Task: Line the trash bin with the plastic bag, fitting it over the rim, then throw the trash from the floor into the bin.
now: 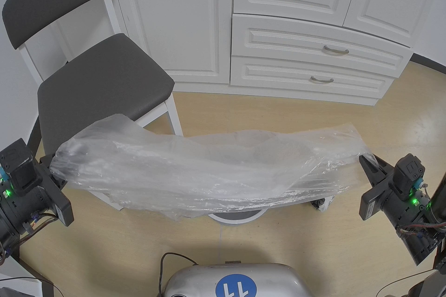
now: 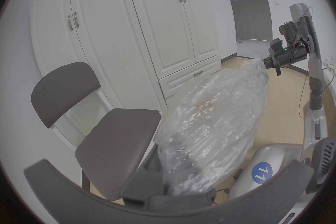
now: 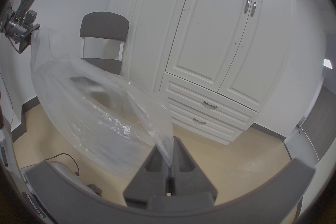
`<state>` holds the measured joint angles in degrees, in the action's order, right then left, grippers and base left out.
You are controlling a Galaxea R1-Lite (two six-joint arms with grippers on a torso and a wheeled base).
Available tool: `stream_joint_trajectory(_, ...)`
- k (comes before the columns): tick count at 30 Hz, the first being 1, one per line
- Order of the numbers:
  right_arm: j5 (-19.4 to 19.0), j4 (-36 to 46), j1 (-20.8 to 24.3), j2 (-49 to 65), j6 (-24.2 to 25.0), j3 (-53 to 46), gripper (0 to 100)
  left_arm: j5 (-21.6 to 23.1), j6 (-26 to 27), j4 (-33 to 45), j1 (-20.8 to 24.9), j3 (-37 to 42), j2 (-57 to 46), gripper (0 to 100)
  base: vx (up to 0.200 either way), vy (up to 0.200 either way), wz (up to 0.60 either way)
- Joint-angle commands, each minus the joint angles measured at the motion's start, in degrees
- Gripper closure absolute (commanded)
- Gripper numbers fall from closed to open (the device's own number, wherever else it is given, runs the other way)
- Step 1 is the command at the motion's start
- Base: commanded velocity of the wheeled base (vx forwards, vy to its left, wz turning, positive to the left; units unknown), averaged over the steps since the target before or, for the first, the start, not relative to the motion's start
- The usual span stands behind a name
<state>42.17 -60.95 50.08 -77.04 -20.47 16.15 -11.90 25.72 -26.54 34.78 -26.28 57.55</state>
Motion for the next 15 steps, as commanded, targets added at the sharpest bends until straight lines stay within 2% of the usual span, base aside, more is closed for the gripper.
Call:
stream_joint_trajectory(1, -0.42, -0.13, 0.11, -0.39, 0.17, 0.11, 100, 0.3, 0.38, -0.44, 0.9, -0.08, 1.33, 100, 0.0, 0.0, 0.0)
stream_joint_trajectory(7, -4.46, -2.5, 0.99, -0.74, 0.25, -0.24, 100, 0.56, 0.47, -2.55, 4.24, 0.36, 2.21, 100, 0.0, 0.0, 0.0)
stream_joint_trajectory(11, -4.46, -2.5, 0.99, -0.74, 0.25, -0.24, 100, 0.56, 0.47, -2.55, 4.24, 0.36, 2.21, 100, 0.0, 0.0, 0.0)
stream_joint_trajectory(12, -6.92, -5.93, 1.6, -1.62, 0.17, -0.42, 100, 0.56, 0.38, -3.43, 4.95, 0.27, 3.36, 100, 0.0, 0.0, 0.0)
stream_joint_trajectory(15, -7.71, -8.74, 3.45, -2.76, 0.34, -0.42, 100, 0.56, -0.15, -7.21, 7.23, 0.44, 5.03, 100, 0.0, 0.0, 0.0)
